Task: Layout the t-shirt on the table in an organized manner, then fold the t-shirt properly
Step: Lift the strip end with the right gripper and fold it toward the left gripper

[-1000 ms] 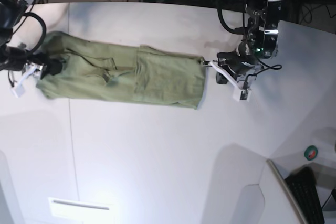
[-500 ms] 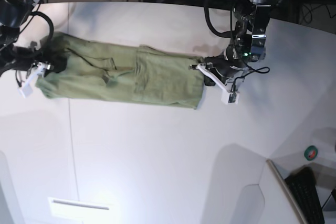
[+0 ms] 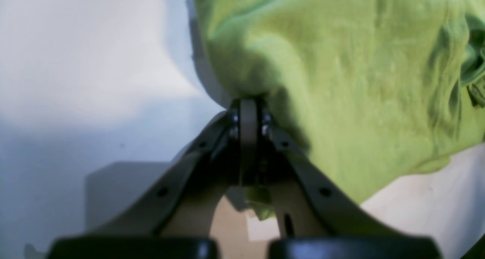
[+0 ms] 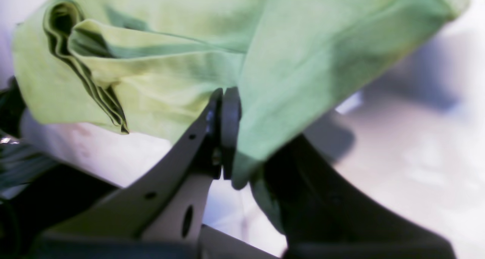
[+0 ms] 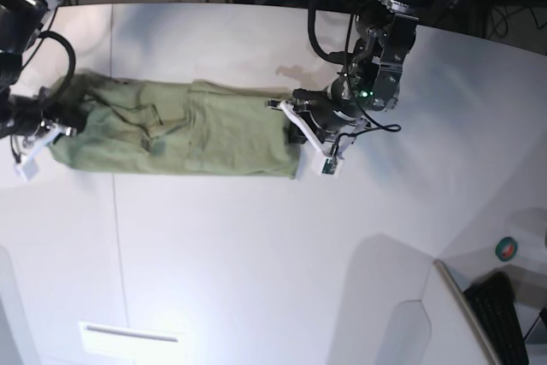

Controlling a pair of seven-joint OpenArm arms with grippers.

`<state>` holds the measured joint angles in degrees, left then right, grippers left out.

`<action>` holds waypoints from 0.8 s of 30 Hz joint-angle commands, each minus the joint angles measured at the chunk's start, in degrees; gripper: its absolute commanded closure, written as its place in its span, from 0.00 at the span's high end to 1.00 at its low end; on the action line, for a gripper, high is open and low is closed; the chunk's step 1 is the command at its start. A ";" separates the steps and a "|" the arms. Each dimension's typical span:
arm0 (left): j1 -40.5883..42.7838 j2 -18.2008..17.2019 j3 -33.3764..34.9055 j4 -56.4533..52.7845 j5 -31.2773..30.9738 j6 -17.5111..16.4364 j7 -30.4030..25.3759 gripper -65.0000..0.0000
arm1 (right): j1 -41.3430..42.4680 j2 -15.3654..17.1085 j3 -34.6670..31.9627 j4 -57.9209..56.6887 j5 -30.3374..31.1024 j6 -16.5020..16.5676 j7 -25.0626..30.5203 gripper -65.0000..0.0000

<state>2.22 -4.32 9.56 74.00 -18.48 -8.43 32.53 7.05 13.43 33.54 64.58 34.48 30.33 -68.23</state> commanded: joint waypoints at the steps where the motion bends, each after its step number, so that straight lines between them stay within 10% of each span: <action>1: -1.30 -0.21 -0.20 1.12 -0.47 -0.23 -0.84 0.00 | 1.00 1.21 -1.58 3.42 1.70 -0.57 0.58 0.00; 15: -2.97 -0.21 0.15 0.77 -0.20 -0.23 -0.75 0.00 | -0.76 1.47 -20.92 29.36 1.87 -21.14 -2.15 0.00; 24: -5.69 0.23 0.24 -1.51 -0.29 -0.23 -0.75 0.00 | -0.41 -3.72 -33.32 31.56 1.87 -29.14 -1.71 0.00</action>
<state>-2.52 -4.38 9.78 71.57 -18.41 -8.38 32.71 5.37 9.39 -0.08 94.94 35.55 1.34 -70.63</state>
